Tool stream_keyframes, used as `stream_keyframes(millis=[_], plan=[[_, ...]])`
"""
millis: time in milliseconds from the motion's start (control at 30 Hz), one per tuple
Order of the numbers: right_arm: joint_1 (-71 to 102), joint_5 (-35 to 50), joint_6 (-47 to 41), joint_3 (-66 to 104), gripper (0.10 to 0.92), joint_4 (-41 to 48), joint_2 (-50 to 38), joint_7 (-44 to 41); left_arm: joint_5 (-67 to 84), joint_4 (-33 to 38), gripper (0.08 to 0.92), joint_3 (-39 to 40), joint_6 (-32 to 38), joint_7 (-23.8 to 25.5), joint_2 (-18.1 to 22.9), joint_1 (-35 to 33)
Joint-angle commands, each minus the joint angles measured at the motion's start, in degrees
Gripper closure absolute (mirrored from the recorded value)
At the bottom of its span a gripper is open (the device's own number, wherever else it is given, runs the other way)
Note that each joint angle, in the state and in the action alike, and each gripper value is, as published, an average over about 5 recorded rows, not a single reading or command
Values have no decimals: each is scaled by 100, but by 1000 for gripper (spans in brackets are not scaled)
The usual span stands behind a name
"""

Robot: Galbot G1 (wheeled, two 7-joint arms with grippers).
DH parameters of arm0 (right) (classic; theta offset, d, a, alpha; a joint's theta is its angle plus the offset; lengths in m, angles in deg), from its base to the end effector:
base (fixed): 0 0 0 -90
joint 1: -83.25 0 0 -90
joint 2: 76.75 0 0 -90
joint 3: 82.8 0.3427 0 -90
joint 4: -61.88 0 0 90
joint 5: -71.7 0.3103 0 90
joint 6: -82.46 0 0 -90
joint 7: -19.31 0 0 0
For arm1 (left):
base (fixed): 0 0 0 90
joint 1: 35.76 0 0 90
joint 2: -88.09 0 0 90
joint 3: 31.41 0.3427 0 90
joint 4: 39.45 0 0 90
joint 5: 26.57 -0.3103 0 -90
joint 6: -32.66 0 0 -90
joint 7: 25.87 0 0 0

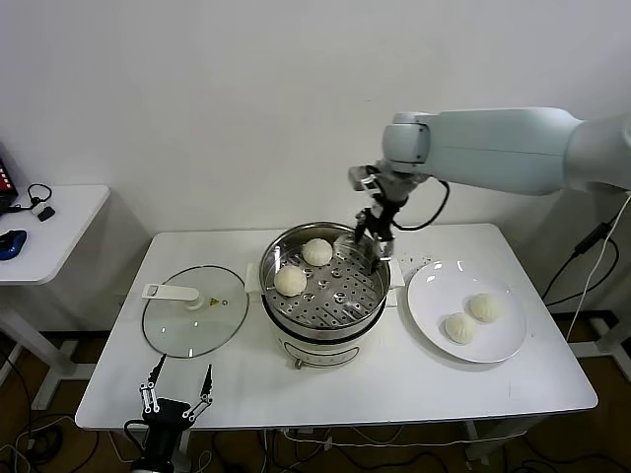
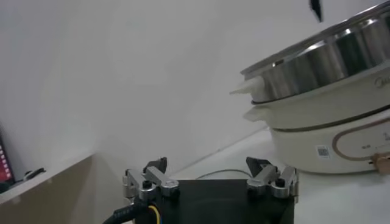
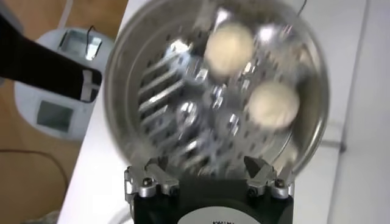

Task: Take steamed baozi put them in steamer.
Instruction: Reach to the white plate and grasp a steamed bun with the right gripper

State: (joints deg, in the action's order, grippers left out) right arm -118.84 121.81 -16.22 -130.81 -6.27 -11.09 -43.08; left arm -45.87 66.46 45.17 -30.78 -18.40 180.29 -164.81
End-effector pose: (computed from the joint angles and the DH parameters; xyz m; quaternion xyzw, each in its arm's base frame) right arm 0.5409 -0.0133 -0.0115 0.5914 -0.4773 0.5121 0.4002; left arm 0.0616 0.0593 -0.3849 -0.0345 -0.9767 -0.2119 0.0066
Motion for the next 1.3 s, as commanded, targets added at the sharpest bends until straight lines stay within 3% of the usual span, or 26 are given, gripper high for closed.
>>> stream_keyframes(millis=[33, 833, 1300], plan=[[148, -1167, 453, -300, 203, -137, -1268, -220, -13, -35, 177, -9, 6, -7, 280, 1], [2041, -2619, 642, 667, 203, 723, -1686, -94, -14, -111, 177, -95, 46, -35, 280, 5], [2720, -2840, 620, 1296, 203, 1014, -1666, 4, -45, -161, 177, -143, 61, -41, 280, -13]])
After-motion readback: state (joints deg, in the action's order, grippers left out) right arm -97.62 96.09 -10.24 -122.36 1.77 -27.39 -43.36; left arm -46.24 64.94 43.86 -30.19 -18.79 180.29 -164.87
